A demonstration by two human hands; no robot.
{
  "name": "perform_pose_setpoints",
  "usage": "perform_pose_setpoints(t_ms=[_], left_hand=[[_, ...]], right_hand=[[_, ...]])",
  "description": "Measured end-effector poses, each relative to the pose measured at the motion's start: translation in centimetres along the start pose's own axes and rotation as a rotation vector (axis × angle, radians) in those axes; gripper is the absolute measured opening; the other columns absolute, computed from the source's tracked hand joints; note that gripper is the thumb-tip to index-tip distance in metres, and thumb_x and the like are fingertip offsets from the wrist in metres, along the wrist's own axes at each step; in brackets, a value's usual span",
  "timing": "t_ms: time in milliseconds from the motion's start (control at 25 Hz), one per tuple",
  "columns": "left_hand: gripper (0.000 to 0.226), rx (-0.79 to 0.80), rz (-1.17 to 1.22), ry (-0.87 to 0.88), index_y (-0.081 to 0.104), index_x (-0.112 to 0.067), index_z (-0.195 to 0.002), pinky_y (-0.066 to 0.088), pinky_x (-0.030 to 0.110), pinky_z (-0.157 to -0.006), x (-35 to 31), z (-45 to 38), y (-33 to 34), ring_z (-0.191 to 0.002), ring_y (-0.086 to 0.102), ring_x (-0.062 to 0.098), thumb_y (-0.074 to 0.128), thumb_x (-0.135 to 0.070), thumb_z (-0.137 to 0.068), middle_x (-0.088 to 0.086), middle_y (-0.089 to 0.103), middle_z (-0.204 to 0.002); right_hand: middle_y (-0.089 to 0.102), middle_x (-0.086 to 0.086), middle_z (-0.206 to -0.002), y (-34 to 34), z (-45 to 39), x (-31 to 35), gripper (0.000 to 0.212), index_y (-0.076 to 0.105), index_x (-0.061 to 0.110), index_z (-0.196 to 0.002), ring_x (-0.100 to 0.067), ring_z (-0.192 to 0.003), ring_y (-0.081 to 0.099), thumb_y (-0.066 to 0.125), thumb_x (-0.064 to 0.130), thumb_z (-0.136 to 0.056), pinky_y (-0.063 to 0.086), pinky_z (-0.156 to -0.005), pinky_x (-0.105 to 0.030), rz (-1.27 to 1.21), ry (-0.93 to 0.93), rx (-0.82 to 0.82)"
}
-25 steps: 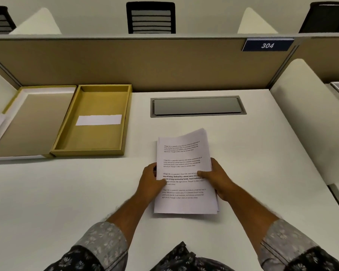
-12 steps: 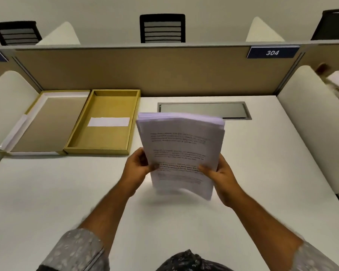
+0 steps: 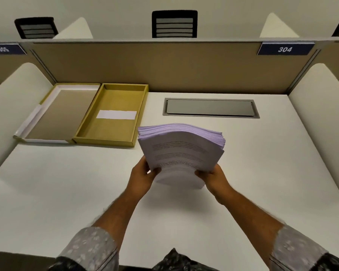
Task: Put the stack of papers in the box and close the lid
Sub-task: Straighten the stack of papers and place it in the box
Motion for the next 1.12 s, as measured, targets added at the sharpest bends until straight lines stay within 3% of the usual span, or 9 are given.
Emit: perform_pose_setpoints(t_ms=[160,320,440,520,720,840,920,1000,1120], left_hand=[[0.042,0.044,0.014,-0.116,0.07,-0.041,-0.118,0.061,0.039,-0.096,2.8,-0.1,1.2,-0.105,0.073,0.01,0.078,-0.011,-0.089,-0.01,0.077,-0.118],[0.039,0.069,-0.029,-0.02,0.066,-0.056,-0.109,0.059,0.019,-0.087,3.6,-0.7,0.4,-0.099,0.072,-0.002,0.076,-0.022,-0.095,-0.029,0.074,-0.109],[0.042,0.107,-0.025,0.011,0.062,-0.07,-0.112,0.053,0.004,-0.077,3.8,-1.4,-2.7,-0.103,0.07,-0.006,0.074,-0.035,-0.094,-0.042,0.07,-0.108],[0.043,0.125,-0.026,0.043,0.06,-0.074,-0.113,0.055,0.006,-0.079,3.9,-2.4,-6.0,-0.107,0.069,-0.008,0.074,-0.042,-0.089,-0.042,0.07,-0.112],[0.034,0.11,0.132,-0.003,0.074,-0.054,-0.11,0.063,0.02,-0.077,4.0,-6.5,-15.4,-0.101,0.076,0.004,0.081,-0.038,-0.081,-0.022,0.079,-0.111],[0.031,0.107,0.169,-0.039,0.077,-0.033,-0.111,0.063,0.023,-0.073,3.9,-10.2,-21.0,-0.095,0.079,0.01,0.083,-0.018,-0.085,-0.012,0.082,-0.108],[0.034,0.124,0.178,-0.109,0.076,-0.024,-0.113,0.063,0.024,-0.072,4.0,-13.0,-24.1,-0.095,0.08,0.016,0.08,-0.003,-0.087,-0.007,0.083,-0.109],[0.032,0.139,0.157,-0.186,0.077,-0.022,-0.111,0.062,0.025,-0.063,4.2,-15.9,-26.4,-0.09,0.081,0.018,0.079,-0.001,-0.086,-0.006,0.084,-0.106],[0.031,0.197,0.094,-0.302,0.077,-0.02,-0.112,0.063,0.032,-0.064,4.8,-20.3,-29.2,-0.085,0.082,0.017,0.08,-0.004,-0.085,-0.005,0.084,-0.103]], right_hand=[[0.075,-0.003,-0.113,1.0,0.6,-2.4,0.042,0.068,0.021,-0.121,-0.032,-0.109,0.07,0.061,-0.009,-0.093,0.062,-0.09,-0.044,0.182,0.098,-0.095],[0.076,-0.009,-0.115,1.3,0.6,-2.6,0.025,0.072,0.013,-0.117,-0.033,-0.11,0.071,0.066,-0.001,-0.098,0.06,-0.097,-0.047,0.222,0.126,-0.216],[0.077,0.002,-0.102,4.0,0.9,-1.7,0.03,0.071,0.031,-0.097,-0.032,-0.106,0.073,0.07,0.002,-0.097,0.061,-0.081,-0.026,0.211,0.133,-0.243],[0.077,0.007,-0.102,6.7,0.2,-0.4,0.033,0.07,0.036,-0.095,-0.028,-0.105,0.074,0.071,0.003,-0.097,0.06,-0.075,-0.016,0.209,0.133,-0.216],[0.073,0.01,-0.128,14.4,-4.0,4.3,0.041,0.063,0.036,-0.129,-0.012,-0.116,0.071,0.069,0.007,-0.1,0.062,-0.103,-0.039,0.208,0.099,-0.052],[0.071,0.003,-0.137,18.9,-7.6,7.1,0.047,0.058,0.027,-0.144,-0.019,-0.122,0.072,0.068,0.008,-0.102,0.063,-0.101,-0.042,0.159,0.076,0.047],[0.073,0.007,-0.136,21.7,-10.1,8.4,0.048,0.058,0.027,-0.143,-0.015,-0.12,0.073,0.065,0.005,-0.102,0.064,-0.095,-0.032,0.137,0.104,0.111],[0.075,0.013,-0.133,24.0,-12.6,9.4,0.048,0.06,0.03,-0.139,-0.008,-0.117,0.074,0.062,0.001,-0.101,0.063,-0.087,-0.021,0.12,0.147,0.175],[0.076,0.013,-0.131,26.8,-16.6,10.3,0.044,0.064,0.03,-0.136,-0.008,-0.111,0.076,0.06,0.002,-0.102,0.062,-0.079,-0.02,0.11,0.225,0.226]])
Point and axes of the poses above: each hand's wrist, its own z-axis away from the middle knuckle, its own y-axis out of the palm, x = y × z, the point moved 4 cm from there along -z, towards the middle knuckle
